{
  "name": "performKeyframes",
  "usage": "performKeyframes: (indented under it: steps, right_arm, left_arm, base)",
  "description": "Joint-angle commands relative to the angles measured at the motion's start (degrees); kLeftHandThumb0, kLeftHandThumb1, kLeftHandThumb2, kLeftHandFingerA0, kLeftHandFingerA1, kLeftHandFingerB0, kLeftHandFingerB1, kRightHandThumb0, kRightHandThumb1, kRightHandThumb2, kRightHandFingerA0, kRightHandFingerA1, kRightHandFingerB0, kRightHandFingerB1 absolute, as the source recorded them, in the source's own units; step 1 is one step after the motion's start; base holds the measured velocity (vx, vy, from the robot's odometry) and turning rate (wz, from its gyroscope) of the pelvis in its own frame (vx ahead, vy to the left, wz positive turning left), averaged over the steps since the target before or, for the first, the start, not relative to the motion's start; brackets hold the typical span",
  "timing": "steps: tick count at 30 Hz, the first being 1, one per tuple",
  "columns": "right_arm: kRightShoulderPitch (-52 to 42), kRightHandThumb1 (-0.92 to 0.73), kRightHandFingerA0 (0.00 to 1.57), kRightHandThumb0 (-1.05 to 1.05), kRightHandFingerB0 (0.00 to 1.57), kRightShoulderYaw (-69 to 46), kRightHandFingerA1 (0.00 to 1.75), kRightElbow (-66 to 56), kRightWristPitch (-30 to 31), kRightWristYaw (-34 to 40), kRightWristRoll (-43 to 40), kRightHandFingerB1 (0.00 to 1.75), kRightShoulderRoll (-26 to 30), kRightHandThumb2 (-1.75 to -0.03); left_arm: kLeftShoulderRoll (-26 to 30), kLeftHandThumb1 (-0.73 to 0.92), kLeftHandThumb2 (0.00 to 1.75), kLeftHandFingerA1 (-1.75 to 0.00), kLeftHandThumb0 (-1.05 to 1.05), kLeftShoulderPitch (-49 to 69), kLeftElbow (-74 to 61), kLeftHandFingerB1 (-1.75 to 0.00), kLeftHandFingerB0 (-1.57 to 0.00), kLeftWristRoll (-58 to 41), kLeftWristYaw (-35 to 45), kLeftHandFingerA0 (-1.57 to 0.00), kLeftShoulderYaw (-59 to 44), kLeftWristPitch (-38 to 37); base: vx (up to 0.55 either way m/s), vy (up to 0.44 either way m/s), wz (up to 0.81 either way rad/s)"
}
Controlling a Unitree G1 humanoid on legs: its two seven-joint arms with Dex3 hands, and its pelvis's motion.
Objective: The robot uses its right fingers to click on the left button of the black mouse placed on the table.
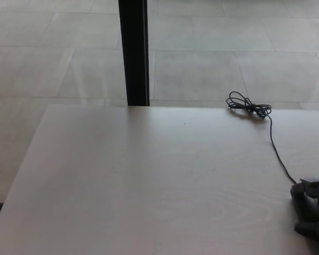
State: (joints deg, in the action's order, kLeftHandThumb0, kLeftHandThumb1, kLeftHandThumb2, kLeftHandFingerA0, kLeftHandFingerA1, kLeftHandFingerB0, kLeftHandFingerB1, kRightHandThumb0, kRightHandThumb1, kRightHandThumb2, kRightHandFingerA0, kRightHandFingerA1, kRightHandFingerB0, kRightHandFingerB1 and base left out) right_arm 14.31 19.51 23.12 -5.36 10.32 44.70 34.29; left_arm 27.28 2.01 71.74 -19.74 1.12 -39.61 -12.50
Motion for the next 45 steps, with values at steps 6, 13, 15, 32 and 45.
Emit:
performKeyframes:
  steps: [6, 13, 15, 32, 45]
  right_arm:
    - [-0.2, -0.79, 0.26, -0.87, 0.41, -0.4, 0.51, 0.6, 0.3, -0.6, 0.3, 0.38, 0.8, -0.78]
    - [-0.4, -0.92, 0.29, -0.82, 0.40, 0.2, 0.44, 0.8, 2.0, -1.6, 0.9, 0.32, 0.0, -0.68]
    - [-0.5, -0.92, 0.32, -0.82, 0.42, 0.5, 0.45, 1.3, 1.3, -0.4, 1.3, 0.33, -0.1, -0.68]
    - [-1.1, -0.92, 0.33, -0.81, 0.45, 4.5, 0.54, 5.6, -2.6, 3.8, 3.5, 0.37, -0.2, -0.68]
    - [-1.2, -0.91, 0.27, -0.84, 0.45, 4.8, 0.54, 13.2, -3.6, 7.1, 1.3, 0.38, -0.5, -0.68]
  left_arm:
    - [1.7, 0.68, 0.61, -0.59, -0.78, -0.3, 0.0, -0.52, -0.73, -0.1, -0.4, -0.85, 0.7, -1.3]
    - [1.8, 0.70, 0.62, -0.56, -0.72, -0.2, 0.0, -0.50, -0.73, 0.0, -0.6, -0.85, 1.0, -1.1]
    - [1.6, 0.70, 0.62, -0.57, -0.72, -0.3, 0.1, -0.52, -0.73, -0.8, -0.1, -0.86, 0.3, -1.4]
    - [1.7, 0.74, 0.63, -0.55, -0.73, -0.8, -0.6, -0.48, -0.70, -1.5, 0.1, -0.83, -0.5, -1.2]
    - [2.0, 0.75, 0.63, -0.52, -0.76, -0.9, -0.5, -0.47, -0.72, -1.2, -0.6, -0.84, 0.0, -1.0]
  base:
    - [0.00, 0.000, 0.00]
    - [0.00, 0.000, 0.00]
    - [0.00, 0.000, 0.00]
    - [0.00, 0.000, 0.00]
    - [0.00, 0.000, 0.00]
